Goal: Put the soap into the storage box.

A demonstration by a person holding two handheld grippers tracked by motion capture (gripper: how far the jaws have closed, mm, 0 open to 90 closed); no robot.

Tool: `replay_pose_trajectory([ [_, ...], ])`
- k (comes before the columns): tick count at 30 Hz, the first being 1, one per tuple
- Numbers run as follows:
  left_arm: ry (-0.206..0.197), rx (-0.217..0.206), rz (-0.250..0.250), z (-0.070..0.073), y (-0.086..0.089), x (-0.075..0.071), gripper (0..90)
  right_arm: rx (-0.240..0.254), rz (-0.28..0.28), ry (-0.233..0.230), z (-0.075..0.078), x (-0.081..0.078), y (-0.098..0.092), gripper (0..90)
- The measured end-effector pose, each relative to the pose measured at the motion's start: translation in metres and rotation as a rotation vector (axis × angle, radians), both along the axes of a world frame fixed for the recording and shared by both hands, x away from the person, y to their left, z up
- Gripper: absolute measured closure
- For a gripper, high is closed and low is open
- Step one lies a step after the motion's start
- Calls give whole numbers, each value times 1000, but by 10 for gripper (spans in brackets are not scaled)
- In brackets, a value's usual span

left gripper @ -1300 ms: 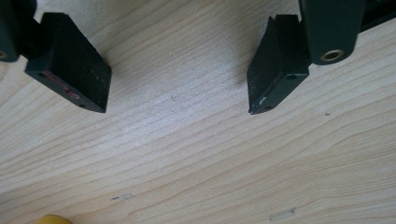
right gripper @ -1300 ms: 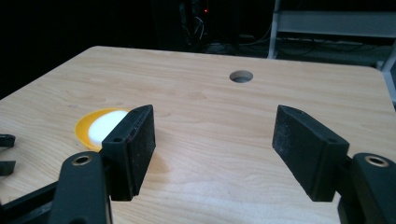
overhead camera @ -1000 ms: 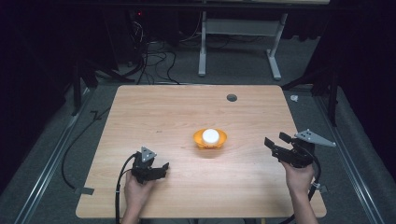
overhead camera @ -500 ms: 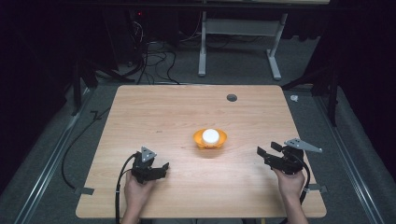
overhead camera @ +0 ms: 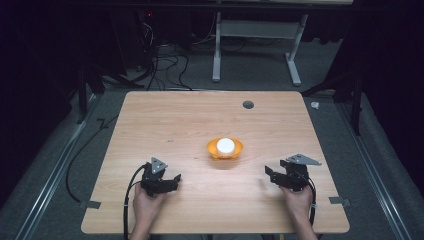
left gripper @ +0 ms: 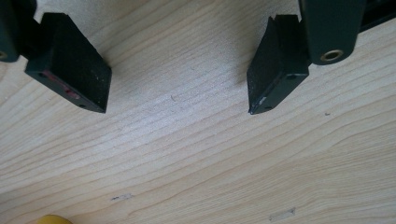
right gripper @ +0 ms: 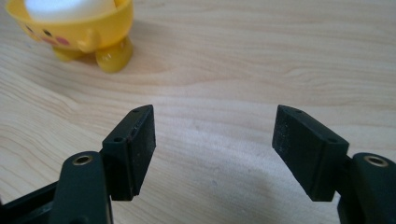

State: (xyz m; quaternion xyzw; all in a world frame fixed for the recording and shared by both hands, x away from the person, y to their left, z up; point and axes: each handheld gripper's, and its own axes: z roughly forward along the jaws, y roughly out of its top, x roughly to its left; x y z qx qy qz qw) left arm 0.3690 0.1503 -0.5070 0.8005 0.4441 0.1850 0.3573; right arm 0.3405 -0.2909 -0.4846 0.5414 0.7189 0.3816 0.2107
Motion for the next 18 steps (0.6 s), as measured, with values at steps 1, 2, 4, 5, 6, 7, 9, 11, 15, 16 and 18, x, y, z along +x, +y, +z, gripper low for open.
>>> replay_pose_trajectory([
  [1, 0, 0, 0, 0, 0, 0, 224, 0, 0, 0, 0, 0, 0, 310],
  [2, 0, 0, 0, 0, 0, 0, 225, -10, 0, 9, -2, 1, 1, 309],
  [4, 0, 0, 0, 0, 0, 0, 225, -43, -4, 28, -9, 2, 4, 307],
  [5, 0, 0, 0, 0, 0, 0, 224, -50, -4, 30, -11, 2, 4, 307],
  [6, 0, 0, 0, 0, 0, 0, 224, -50, -4, 30, -11, 2, 4, 306],
  [7, 0, 0, 0, 0, 0, 0, 224, -60, -4, 36, -13, 3, 4, 304],
  [9, 0, 0, 0, 0, 0, 0, 224, -79, -9, 49, -17, 3, 6, 299],
  [11, 0, 0, 0, 0, 0, 0, 225, -106, -9, 49, -17, 4, 9, 297],
  [15, -1, 1, 0, 0, 0, 0, 225, -148, 2, 49, -17, 4, 13, 283],
  [16, 0, 0, 0, 0, 0, 0, 225, -147, 3, 50, -17, 4, 13, 281],
  [18, 0, 1, 0, 0, 0, 0, 225, -146, 4, 51, -17, 4, 14, 278],
])
